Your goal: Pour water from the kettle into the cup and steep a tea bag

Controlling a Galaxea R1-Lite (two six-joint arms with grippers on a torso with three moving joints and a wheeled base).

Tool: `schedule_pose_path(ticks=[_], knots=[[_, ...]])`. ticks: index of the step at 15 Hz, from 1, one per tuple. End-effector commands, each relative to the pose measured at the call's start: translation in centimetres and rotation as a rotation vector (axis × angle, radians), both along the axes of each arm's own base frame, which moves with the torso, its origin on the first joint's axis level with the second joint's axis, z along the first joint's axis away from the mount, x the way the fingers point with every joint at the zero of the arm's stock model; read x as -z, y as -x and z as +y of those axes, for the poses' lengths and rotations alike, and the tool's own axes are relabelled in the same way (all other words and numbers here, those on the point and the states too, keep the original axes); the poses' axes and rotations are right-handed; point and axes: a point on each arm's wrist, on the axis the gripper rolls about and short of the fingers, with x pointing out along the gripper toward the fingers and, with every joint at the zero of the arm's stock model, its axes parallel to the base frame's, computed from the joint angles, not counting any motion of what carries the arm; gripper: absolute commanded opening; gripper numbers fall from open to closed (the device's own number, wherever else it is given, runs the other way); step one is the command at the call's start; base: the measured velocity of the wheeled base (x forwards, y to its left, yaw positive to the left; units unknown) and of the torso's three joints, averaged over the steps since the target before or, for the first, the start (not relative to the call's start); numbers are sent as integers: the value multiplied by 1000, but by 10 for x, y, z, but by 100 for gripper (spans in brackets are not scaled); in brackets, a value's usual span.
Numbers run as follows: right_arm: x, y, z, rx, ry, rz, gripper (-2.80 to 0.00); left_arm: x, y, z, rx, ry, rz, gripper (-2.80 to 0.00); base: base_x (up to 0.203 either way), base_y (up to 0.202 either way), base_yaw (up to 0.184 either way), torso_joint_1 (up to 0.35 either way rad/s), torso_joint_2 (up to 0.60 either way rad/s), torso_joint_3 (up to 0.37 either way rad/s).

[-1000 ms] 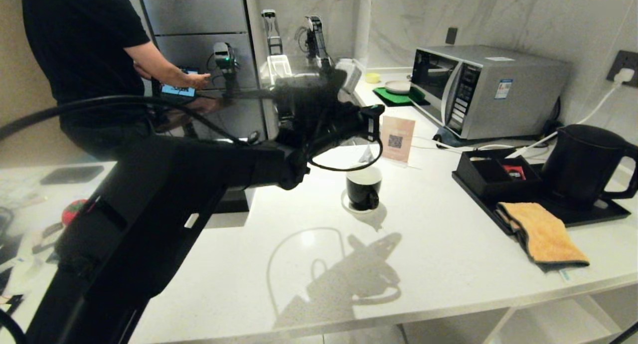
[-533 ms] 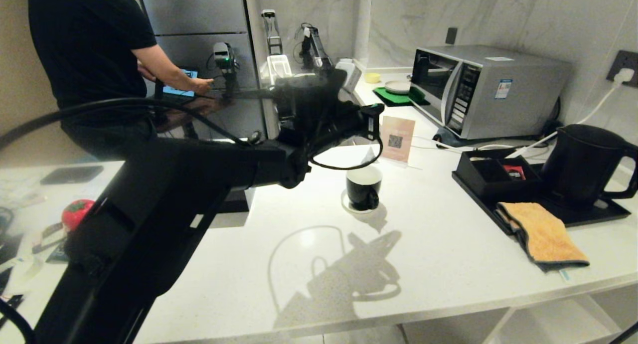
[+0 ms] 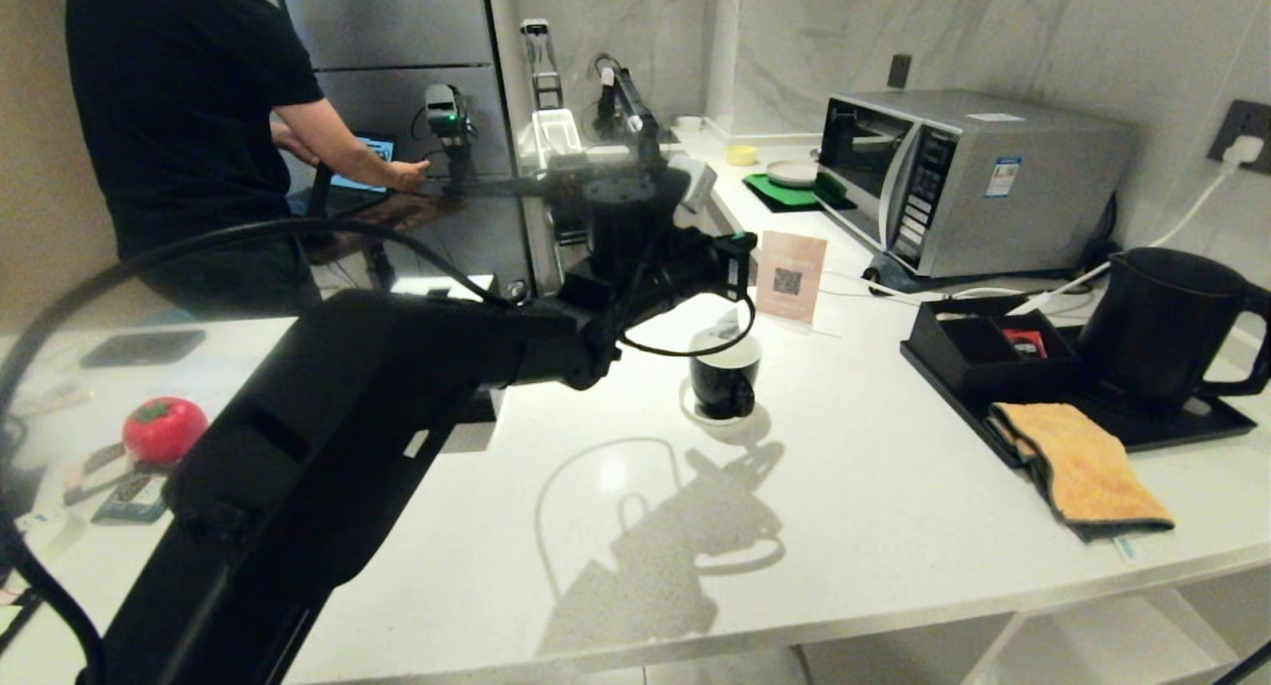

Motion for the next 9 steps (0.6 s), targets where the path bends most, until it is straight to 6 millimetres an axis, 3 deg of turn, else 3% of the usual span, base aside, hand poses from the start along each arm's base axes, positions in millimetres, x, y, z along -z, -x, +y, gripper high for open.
schedule_pose_path(ticks=[1, 9], knots=[[0, 0, 0, 0, 1, 1, -280, 12, -3, -2, 1, -10, 16, -280, 0, 0, 0, 0, 0, 0], [0, 0, 0, 0, 1, 1, -280, 27, -8, -3, -3, -20, 32, -280, 0, 0, 0, 0, 0, 0]])
